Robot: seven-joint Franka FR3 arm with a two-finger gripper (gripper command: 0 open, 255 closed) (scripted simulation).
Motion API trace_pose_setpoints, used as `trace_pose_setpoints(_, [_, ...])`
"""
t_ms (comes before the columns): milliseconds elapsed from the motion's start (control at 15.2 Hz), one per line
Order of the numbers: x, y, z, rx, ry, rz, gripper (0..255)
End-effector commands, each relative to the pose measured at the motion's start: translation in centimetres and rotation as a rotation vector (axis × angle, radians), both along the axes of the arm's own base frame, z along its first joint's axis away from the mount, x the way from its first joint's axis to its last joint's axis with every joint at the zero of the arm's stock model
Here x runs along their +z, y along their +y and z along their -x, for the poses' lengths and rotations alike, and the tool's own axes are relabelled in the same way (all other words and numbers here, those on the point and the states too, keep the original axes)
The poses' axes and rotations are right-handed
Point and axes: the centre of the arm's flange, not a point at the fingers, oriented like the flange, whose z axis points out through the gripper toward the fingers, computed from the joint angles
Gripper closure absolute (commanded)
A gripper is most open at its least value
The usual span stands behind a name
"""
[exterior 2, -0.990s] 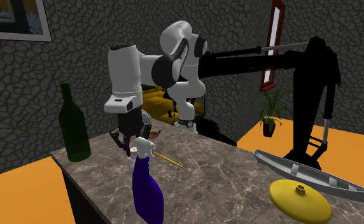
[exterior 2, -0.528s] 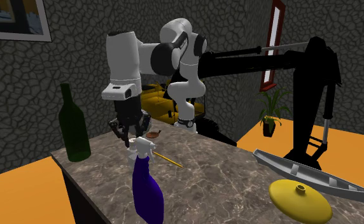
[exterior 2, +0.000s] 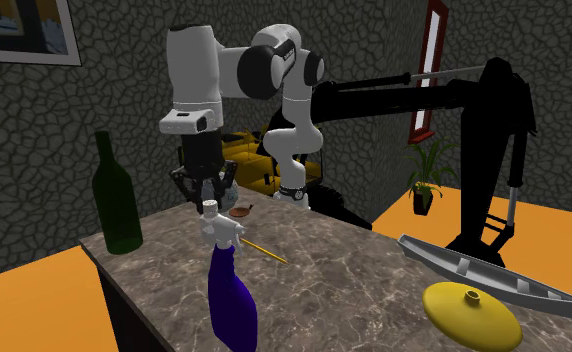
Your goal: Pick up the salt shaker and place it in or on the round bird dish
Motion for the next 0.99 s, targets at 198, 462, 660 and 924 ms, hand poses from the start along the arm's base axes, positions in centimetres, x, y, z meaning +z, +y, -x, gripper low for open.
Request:
trace_pose_setpoints(198, [0.9, 2.5, 5.4, 0.0, 0.0, 0.0, 255])
trace_pose_setpoints(462, [1.6, 4.8, 10.1, 0.0, 0.0, 0.0, 255])
trace_pose_setpoints(660, [2.1, 6.6, 13.6, 0.0, 0.0, 0.0, 255])
trace_pose_setpoints(924, [2.8, 8.9, 18.3, 0.0, 0.0, 0.0, 255])
